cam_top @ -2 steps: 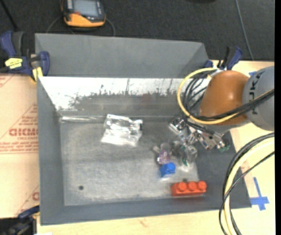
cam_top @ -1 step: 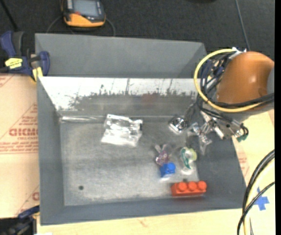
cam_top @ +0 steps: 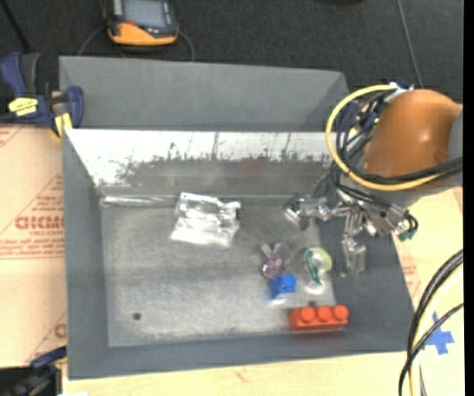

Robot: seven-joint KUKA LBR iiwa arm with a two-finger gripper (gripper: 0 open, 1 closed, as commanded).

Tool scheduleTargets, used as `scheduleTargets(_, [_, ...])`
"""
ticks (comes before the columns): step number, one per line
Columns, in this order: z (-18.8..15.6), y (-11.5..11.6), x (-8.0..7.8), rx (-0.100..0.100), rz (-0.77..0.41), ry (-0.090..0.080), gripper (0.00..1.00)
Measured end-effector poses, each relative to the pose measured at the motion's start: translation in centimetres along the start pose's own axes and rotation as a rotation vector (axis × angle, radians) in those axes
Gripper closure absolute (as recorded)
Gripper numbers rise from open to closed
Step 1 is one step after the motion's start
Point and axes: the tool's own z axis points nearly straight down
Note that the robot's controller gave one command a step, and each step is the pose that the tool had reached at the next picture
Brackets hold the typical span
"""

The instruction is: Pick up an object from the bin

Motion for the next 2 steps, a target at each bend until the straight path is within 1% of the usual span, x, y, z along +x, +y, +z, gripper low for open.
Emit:
scheduleTargets(1, [8.65, -1.19, 1.74, -0.004, -0.005, 0.000, 0.00])
scheduleTargets(2, [7.92, -1.33, 1.40, 0.001, -0.008, -0.007, 1.00])
